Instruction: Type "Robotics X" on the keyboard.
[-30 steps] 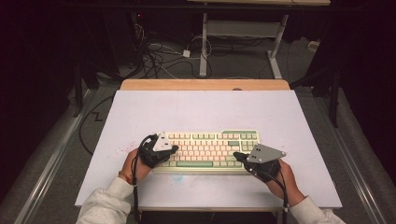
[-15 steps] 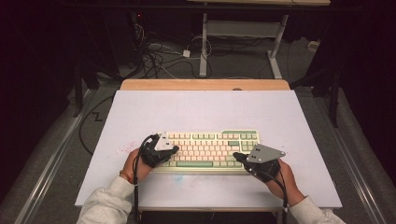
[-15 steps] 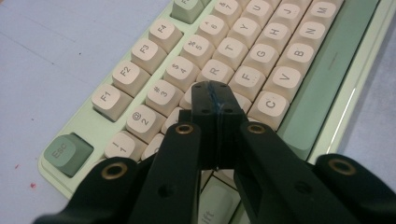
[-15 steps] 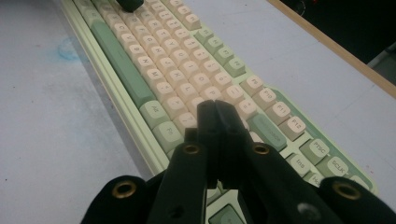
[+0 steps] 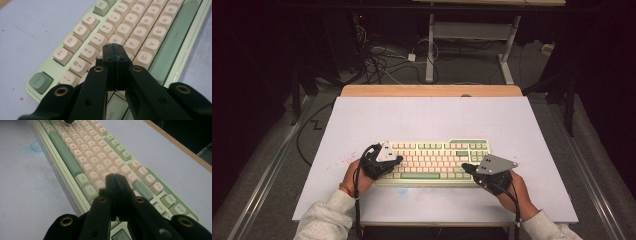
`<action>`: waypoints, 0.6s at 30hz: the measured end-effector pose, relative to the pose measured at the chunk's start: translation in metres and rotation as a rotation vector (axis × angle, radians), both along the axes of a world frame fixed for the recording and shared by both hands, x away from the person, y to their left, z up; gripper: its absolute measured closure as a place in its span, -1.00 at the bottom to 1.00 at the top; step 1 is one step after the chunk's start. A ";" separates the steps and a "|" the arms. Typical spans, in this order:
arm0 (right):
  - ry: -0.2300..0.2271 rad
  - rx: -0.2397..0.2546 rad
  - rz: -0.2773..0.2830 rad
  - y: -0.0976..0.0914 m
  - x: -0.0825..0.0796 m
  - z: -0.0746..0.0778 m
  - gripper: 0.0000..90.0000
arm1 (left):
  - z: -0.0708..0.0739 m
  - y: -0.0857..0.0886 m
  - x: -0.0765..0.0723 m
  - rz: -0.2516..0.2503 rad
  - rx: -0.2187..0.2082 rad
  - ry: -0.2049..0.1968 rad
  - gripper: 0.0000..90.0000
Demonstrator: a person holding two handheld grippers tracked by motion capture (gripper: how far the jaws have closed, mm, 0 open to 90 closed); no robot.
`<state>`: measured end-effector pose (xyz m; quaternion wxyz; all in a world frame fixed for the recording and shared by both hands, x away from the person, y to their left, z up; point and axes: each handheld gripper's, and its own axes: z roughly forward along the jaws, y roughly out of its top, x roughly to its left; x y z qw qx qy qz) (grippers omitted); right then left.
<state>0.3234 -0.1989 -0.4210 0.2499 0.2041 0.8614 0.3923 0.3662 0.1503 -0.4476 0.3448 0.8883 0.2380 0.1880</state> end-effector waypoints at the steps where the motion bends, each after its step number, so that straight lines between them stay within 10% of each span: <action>1: -0.001 0.001 -0.001 0.000 0.000 0.000 1.00 | 0.001 0.000 0.000 0.000 -0.002 -0.001 0.95; 18: -0.020 0.029 -0.020 -0.007 0.000 0.006 1.00 | 0.017 0.005 -0.012 0.001 -0.053 -0.072 0.95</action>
